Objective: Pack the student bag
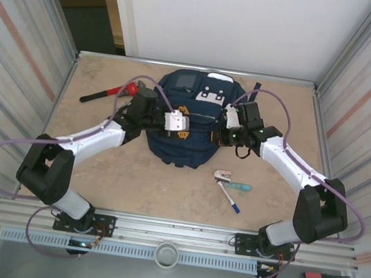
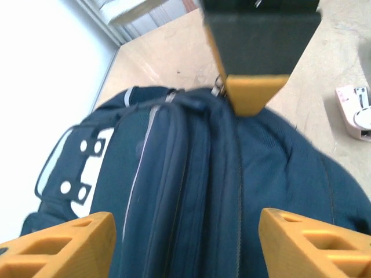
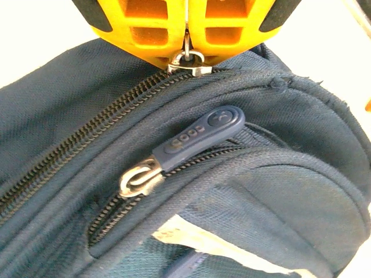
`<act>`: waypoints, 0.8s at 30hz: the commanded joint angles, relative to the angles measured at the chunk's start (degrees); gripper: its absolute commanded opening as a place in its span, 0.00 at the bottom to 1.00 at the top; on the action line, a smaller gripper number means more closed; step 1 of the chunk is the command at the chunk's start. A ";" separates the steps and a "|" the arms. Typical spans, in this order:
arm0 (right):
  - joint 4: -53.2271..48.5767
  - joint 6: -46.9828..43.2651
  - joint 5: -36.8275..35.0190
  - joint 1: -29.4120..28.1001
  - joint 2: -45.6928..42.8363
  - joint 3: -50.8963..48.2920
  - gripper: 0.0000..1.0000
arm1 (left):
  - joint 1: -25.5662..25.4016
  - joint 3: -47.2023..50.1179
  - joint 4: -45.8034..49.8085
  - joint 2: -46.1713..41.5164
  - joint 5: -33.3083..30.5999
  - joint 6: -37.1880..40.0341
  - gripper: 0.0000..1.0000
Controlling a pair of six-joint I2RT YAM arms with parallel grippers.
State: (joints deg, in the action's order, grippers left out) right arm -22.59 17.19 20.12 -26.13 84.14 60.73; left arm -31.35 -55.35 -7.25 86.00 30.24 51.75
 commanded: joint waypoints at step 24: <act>-5.20 0.04 -4.79 8.66 -0.36 -0.48 0.00 | 4.02 -1.35 -3.56 1.42 9.43 -0.35 0.00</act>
State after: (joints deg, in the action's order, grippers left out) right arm -20.32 17.41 24.97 -22.02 83.33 59.35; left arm -31.75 -58.08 -7.77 90.87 34.22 54.72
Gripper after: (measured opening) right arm 0.047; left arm 0.058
